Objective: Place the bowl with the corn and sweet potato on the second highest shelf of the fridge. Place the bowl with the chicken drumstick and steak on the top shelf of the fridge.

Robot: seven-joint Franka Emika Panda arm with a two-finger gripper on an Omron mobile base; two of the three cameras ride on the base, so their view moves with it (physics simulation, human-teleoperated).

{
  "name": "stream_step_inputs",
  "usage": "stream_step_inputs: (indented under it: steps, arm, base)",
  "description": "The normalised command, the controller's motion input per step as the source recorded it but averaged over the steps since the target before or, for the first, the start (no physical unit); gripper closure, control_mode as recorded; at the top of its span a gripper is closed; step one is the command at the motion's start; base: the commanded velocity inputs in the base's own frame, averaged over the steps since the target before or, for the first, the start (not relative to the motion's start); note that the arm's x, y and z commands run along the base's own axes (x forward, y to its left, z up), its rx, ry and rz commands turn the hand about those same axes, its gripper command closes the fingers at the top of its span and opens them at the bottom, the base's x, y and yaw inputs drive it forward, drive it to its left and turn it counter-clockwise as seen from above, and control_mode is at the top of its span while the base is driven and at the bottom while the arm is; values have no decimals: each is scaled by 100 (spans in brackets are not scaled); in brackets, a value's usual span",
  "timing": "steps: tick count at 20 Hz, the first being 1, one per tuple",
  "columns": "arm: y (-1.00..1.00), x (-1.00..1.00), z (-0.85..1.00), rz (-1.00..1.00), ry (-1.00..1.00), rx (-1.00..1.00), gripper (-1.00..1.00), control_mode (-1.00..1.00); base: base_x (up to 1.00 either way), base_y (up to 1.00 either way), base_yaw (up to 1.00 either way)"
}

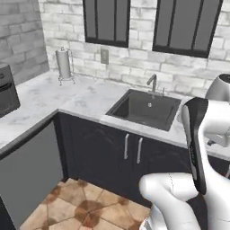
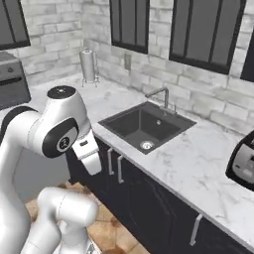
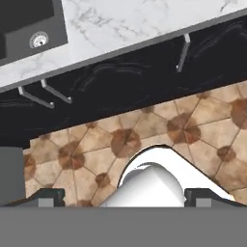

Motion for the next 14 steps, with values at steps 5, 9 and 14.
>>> stream_step_inputs:
  steps: [5,9,14]
  arm:
    - [0,0,0,0,0,0,-100,100]
    - [0,0,0,0,0,0,-100,100]
    - [0,0,0,0,0,0,-100,100]
  base:
    - [28,29,87]
    - [0,58,87]
    - [13,62,80]
